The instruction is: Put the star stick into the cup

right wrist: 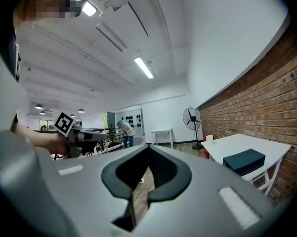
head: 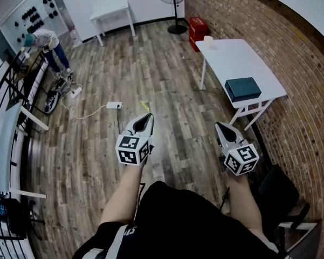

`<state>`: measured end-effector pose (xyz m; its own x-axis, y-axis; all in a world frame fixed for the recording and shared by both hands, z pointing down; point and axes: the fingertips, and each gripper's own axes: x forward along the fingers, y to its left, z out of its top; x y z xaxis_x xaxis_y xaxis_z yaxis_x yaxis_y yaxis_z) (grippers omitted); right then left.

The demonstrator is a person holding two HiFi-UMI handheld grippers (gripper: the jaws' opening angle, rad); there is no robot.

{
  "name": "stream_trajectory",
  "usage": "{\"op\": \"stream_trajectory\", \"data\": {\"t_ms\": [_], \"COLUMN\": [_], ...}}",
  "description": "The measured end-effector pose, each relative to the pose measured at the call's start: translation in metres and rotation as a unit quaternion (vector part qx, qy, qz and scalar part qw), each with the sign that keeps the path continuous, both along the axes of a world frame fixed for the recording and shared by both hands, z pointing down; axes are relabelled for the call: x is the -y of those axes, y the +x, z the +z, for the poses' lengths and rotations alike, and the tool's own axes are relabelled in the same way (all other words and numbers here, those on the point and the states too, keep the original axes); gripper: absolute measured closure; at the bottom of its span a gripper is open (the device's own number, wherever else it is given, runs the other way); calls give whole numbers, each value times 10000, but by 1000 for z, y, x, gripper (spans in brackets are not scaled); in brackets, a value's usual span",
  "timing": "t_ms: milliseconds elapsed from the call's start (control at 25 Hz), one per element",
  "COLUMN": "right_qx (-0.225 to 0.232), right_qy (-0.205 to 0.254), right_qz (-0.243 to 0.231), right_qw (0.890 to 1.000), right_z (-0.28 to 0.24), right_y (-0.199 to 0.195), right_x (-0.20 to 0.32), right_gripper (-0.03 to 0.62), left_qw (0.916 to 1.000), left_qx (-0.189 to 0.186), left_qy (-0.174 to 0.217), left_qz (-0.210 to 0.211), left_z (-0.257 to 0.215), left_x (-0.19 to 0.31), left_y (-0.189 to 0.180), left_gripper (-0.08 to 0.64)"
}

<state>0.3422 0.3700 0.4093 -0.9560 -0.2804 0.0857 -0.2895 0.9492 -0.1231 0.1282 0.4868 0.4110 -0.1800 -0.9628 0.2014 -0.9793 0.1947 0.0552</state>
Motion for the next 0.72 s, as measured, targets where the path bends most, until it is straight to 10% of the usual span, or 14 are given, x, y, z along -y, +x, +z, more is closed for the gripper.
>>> {"op": "stream_trajectory", "data": {"t_ms": [720], "right_qx": [-479], "right_qy": [-128], "right_qz": [151], "right_qw": [9987], "right_z": [27], "right_y": [-92], "right_x": [76], "right_gripper": [592], "left_qw": [9985], "left_qx": [-346], "left_qy": [-9], "left_qz": [431], "left_z": [31], "left_x": [108], "left_y": [-96], "left_gripper": [546]}}
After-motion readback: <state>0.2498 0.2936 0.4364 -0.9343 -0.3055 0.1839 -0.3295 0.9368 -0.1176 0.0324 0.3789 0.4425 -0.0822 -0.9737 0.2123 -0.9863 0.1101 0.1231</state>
